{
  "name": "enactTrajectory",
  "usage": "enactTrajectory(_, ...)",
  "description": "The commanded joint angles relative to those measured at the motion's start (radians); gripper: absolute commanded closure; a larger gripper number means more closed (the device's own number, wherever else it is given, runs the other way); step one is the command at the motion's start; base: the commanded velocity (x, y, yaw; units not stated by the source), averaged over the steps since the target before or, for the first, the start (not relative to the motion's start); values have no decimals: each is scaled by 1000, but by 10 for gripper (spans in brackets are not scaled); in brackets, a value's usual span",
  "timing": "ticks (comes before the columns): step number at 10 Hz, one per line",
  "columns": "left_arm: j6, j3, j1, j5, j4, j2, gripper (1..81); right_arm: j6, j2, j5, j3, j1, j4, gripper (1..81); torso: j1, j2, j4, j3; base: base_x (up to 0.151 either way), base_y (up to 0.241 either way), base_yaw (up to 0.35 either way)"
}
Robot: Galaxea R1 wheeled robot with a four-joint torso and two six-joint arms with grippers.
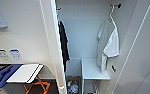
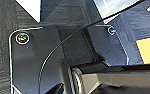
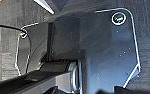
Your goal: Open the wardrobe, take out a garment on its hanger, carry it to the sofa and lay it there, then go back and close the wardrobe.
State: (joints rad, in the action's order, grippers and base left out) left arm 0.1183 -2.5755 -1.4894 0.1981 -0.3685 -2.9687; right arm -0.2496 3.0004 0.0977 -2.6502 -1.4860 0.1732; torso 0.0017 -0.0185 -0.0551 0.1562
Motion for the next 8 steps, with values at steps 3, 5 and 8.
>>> enactTrajectory(3, -2, -130, 37, -46, 6, -59, 10, -7, 37, -197, -40, 0, 0, 10, 0, 0, 0, 0, 0, 0, 0)
enactTrajectory(5, -5, -149, 51, -46, 5, -72, 10, 18, 33, -199, -50, 3, 9, 10, 0, -1, 0, 0, 0, 0, 0)
enactTrajectory(8, -22, -150, 91, -46, -9, -50, 10, 227, 34, -194, -49, 5, -110, 10, 0, -1, 0, -1, 0, 0, 0)
